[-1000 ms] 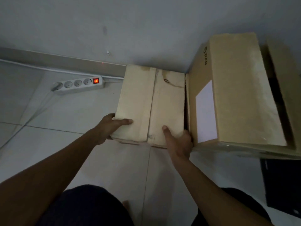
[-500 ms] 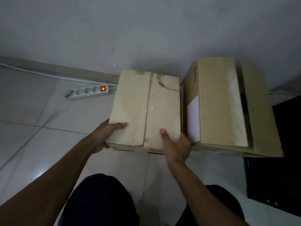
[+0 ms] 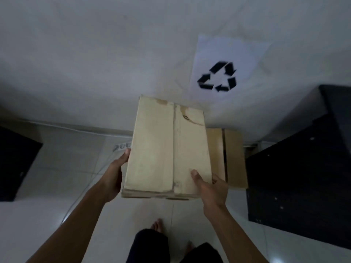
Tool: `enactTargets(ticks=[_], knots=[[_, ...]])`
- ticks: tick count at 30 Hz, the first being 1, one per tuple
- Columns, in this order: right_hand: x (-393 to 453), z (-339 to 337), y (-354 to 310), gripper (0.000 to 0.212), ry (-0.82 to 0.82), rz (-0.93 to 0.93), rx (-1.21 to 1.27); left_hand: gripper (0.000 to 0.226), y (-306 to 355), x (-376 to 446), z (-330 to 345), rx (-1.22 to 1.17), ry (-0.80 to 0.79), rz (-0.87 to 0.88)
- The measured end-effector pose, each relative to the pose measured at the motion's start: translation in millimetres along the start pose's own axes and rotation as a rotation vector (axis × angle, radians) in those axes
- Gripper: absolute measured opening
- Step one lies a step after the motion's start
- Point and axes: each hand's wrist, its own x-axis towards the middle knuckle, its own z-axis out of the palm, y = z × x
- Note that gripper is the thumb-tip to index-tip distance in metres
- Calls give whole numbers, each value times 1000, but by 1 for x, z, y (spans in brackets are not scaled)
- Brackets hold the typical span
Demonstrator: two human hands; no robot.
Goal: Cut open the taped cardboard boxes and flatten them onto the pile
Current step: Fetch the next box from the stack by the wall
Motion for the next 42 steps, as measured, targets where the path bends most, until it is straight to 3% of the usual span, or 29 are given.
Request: enactTargets(ticks=[5,7,9,13,15,21,26,31,34,42], knots=[[-68,-51,-103,25,-13,-48,54,122,76,-84,25,211,-128,-37],[-83,-74,-140,22,-18,-76,70,126,107,-108,47,252,-143,12],[-93,-99,-169,25,-12,-77,94,116,135,-123,75,242,-149,78],[-112,-167,-203,32,-2,-27,196,57,161,-157,151,75,-283,112],[-119,-207,-211,29,14,-36,236,49,162,-176,188,30,-368,105],[-124,-333,-211,44,84,-140,281,55,137,-233,309,-18,-601,116],[-116,-442,-199,24,147,-277,115,41,96,-277,421,37,-676,112],[-127,-533,-206,42,32,-187,168,49,64,-310,518,117,-686,120],[-116,-579,-211,67,2,-184,161,47,56,-330,572,165,-683,166],[-76,-658,-234,38,-94,-142,165,58,33,-331,701,208,-589,338]])
